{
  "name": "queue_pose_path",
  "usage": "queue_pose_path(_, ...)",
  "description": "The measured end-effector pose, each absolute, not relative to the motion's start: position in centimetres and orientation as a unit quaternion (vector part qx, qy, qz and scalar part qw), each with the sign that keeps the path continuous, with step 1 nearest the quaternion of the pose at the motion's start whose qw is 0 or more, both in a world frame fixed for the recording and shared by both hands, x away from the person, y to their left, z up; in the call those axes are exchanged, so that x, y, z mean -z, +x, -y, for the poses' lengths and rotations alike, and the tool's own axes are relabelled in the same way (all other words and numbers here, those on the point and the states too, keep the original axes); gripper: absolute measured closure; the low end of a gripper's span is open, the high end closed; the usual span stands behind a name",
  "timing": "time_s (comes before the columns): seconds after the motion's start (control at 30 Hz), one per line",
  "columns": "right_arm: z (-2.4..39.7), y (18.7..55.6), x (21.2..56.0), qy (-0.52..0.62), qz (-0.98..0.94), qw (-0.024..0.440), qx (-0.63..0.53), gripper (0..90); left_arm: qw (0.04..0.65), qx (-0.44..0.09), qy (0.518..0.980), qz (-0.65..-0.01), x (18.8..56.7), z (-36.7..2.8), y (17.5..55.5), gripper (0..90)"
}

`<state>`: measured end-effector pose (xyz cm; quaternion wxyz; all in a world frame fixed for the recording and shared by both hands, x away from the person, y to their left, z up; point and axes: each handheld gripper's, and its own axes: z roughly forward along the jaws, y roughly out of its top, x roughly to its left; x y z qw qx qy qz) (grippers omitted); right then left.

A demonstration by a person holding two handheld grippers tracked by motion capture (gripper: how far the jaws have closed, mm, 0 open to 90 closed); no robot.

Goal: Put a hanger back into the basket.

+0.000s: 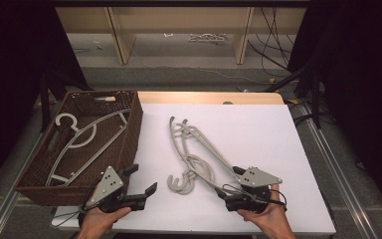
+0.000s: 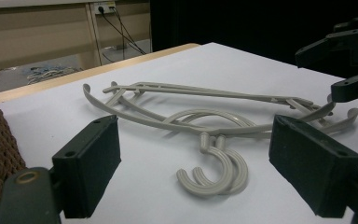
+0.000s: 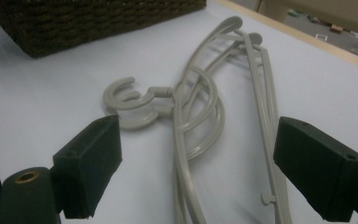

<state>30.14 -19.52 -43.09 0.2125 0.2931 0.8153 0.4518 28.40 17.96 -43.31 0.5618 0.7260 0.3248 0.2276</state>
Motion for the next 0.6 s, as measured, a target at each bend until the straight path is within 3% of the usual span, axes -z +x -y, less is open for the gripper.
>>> queue_pose_path(0.4,17.0,32.1,44.2,0.283,-0.869,0.194,-0.357,22.1,0.561,-0.223,0.733,-0.314,43.5,-17.7,28.6,16.3)
queue_pose_path(0.6,15.4,33.5,44.8,0.268,-0.891,0.175,-0.323,35.4,0.558,-0.222,0.734,-0.317,43.5,-17.8,28.5,16.4)
